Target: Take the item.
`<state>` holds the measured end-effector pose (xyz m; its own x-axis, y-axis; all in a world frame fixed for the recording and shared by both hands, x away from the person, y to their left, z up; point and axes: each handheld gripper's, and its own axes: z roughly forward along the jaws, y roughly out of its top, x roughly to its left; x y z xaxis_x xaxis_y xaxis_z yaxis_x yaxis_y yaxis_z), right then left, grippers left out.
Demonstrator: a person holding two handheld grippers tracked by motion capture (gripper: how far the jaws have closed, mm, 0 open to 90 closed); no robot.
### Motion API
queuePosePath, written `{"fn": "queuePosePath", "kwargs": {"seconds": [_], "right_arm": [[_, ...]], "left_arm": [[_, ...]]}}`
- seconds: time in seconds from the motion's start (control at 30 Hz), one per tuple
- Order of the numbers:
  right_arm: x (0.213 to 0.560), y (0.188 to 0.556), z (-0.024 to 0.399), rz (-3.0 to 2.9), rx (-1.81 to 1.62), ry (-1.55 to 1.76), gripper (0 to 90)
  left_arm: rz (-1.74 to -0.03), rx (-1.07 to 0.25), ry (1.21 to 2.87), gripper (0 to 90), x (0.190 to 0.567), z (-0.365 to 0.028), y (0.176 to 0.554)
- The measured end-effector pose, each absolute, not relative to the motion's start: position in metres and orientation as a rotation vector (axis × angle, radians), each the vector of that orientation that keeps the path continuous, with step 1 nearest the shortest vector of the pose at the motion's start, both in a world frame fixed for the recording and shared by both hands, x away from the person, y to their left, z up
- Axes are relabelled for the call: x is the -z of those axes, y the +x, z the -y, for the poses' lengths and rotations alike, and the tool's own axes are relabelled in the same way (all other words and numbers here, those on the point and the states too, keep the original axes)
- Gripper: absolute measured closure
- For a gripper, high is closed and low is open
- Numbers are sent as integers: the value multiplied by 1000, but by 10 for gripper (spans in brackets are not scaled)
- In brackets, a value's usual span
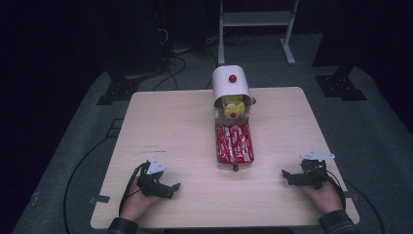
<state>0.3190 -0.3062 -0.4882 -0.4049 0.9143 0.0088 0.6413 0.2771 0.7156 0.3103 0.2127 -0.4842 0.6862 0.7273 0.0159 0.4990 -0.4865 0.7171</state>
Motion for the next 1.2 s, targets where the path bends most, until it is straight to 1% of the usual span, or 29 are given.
{"fn": "queuePosePath", "kwargs": {"seconds": [0.63,1.2], "right_arm": [[486,320,308,-2179,-893,1396,8],[473,320,305,-2179,-902,1406,8]], "left_arm": [[-936,-415,2189,0,484,-213,310],[-936,-415,2189,0,484,-213,310]]}}
